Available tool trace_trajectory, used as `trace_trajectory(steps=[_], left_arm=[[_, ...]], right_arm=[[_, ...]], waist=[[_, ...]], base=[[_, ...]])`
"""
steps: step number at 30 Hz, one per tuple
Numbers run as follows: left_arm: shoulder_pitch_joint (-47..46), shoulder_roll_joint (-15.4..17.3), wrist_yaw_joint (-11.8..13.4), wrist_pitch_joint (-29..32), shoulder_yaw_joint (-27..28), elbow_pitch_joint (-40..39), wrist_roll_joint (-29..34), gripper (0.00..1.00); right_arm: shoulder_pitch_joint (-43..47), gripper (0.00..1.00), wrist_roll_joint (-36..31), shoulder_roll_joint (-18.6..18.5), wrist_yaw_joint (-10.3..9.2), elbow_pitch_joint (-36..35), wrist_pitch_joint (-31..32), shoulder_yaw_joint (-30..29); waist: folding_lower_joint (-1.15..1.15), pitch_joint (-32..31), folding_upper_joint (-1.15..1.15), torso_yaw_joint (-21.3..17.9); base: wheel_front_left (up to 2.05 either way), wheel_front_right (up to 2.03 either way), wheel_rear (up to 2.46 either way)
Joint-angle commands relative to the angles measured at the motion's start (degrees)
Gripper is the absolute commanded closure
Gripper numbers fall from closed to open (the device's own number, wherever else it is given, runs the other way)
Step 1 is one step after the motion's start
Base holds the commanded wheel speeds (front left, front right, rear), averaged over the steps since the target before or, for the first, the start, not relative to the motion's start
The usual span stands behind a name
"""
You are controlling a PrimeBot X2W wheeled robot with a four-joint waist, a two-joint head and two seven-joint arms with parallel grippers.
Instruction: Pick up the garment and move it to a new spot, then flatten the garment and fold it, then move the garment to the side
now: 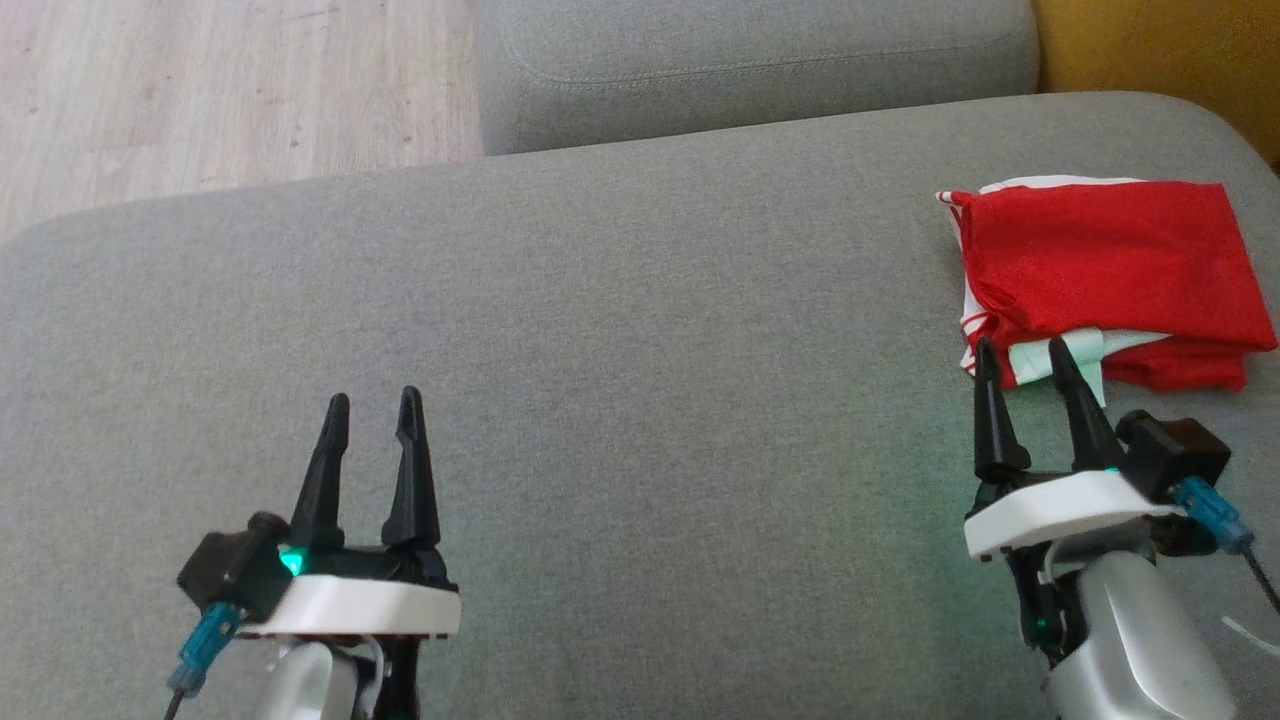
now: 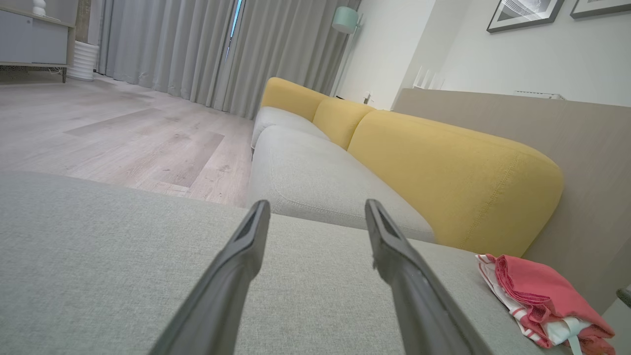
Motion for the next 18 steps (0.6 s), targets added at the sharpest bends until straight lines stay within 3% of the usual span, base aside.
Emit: trace_trajectory(steps=[1,18], left_arm=[[-1.66,0.38,-0.05,-0.29,2.34,-1.86,-0.16,0.0],[-1.33,0.38,0.46,-0.29,3.62,-2.85,-0.04,0.0]], right_arm=[[-1.64,0.0,0.33,0.08,0.37,-2.3,-0.76,1.29],[-1.39,0.0,1.03,0.09,0.37,-4.15,-0.78,1.57]], waist=[[0.0,-0.02,0.0,-0.03],[0.0,-0.24,0.0,0.06]], base=[[0.0,0.0,0.0],[0.0,0.0,0.0]])
